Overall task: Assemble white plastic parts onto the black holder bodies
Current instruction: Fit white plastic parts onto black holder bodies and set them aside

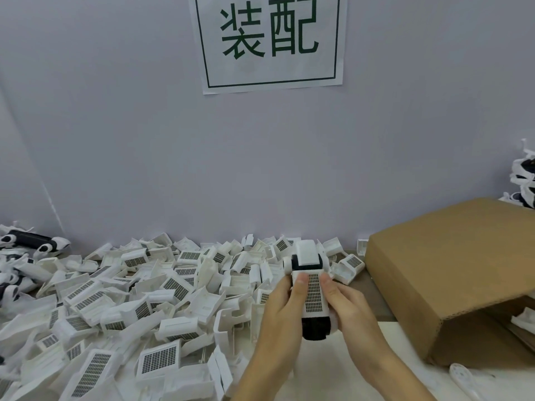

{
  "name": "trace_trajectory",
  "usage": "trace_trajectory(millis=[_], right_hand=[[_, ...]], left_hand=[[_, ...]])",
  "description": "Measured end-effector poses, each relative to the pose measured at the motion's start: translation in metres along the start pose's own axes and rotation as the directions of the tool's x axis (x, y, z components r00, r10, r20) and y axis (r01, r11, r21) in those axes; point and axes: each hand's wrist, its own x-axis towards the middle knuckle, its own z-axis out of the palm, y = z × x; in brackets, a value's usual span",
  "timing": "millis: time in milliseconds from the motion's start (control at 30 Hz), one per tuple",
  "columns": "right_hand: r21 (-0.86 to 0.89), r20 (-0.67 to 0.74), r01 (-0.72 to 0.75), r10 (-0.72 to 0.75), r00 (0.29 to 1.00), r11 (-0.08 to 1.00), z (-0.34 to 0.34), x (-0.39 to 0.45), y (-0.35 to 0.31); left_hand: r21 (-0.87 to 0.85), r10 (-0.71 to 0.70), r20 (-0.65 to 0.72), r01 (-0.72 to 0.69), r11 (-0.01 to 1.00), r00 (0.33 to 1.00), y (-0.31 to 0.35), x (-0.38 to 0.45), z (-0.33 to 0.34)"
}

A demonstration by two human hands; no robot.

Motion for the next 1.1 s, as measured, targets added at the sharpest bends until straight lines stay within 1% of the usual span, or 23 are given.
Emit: trace_trajectory(millis=[100,200,267,367,467,600,667,700,767,933,1000,1100], right_hand=[[0.057,0.005,-0.012,0.012,1.000,0.998,0.005,-0.001,-0.002],[0.116,-0.038,-0.005,0.010,0.999,0.993,0.010,-0.001,-0.002],[0.137,-0.061,-0.007,0.016,0.998,0.991,0.012,-0.001,-0.001],[0.147,-0.070,-0.013,0.023,0.997,0.989,0.013,-0.002,0.000],[0.149,-0.088,-0.016,0.029,0.996,0.989,0.014,-0.001,0.000],[0.164,-0.017,-0.076,0.080,0.997,0.984,0.011,0.000,-0.001],[0.147,-0.021,-0.081,0.085,0.996,0.986,0.008,0.001,0.000],[0.130,-0.034,-0.078,0.083,0.996,0.988,0.007,0.002,0.000],[0.087,-0.056,-0.079,0.085,0.995,0.993,0.007,0.003,0.001],[0.036,-0.081,-0.067,0.069,0.994,0.997,0.007,0.002,0.003],[0.037,-0.093,-0.067,0.070,0.993,0.997,0.007,0.003,0.004],[0.088,-0.070,-0.092,0.098,0.993,0.992,0.005,0.004,0.003]], left_hand=[[0.001,0.007,-0.003,-0.007,1.000,1.000,-0.001,0.000,0.000],[0.076,0.034,-0.021,-0.032,0.997,0.999,-0.001,0.001,0.001],[0.113,0.042,-0.040,-0.037,0.993,0.998,-0.002,0.002,0.000],[0.118,0.025,-0.044,-0.020,0.993,0.999,-0.003,0.003,-0.001],[0.064,-0.024,-0.045,0.027,0.998,0.999,-0.001,0.004,-0.002],[-0.053,-0.151,-0.062,0.148,0.988,0.987,-0.003,0.006,-0.003],[-0.108,-0.197,-0.039,0.192,0.975,0.980,-0.004,0.006,-0.005],[-0.116,-0.199,-0.018,0.196,0.974,0.980,-0.004,0.006,-0.005],[-0.080,-0.183,-0.001,0.183,0.980,0.983,-0.006,0.005,-0.004],[0.019,-0.149,-0.039,0.150,0.989,0.988,-0.007,0.005,-0.003],[0.031,-0.137,-0.040,0.139,0.990,0.990,-0.007,0.005,-0.004],[0.031,-0.126,-0.041,0.127,0.991,0.991,-0.007,0.006,-0.003]])
